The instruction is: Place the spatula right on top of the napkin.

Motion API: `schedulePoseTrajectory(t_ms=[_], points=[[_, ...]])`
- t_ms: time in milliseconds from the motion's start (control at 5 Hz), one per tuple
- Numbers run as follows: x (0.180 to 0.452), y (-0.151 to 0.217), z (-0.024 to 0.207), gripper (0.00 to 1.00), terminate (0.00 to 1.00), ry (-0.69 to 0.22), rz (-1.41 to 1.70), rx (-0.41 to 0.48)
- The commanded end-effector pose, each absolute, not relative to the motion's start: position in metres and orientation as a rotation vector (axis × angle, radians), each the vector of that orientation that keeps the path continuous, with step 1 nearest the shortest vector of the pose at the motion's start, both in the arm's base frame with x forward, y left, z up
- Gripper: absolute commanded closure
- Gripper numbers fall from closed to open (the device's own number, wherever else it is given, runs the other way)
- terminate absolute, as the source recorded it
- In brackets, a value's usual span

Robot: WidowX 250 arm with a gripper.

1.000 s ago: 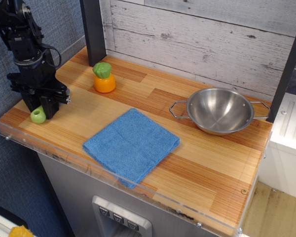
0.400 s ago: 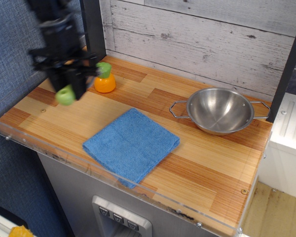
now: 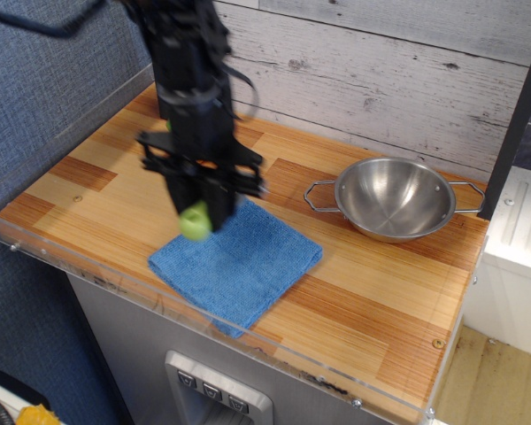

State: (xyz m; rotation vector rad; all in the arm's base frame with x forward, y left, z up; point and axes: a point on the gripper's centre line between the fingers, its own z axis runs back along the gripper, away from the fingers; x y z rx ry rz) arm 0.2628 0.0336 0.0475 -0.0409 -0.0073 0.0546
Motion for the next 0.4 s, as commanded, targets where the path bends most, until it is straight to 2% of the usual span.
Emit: schedulePoseTrajectory(t_ms=[0,200], points=[[0.2595,0.0105,0.0464,1.00,0.00,-0.140,0.043,-0.010],[0.2582,0.0092,0.0449,1.00,0.00,-0.143,0.041,-0.011]])
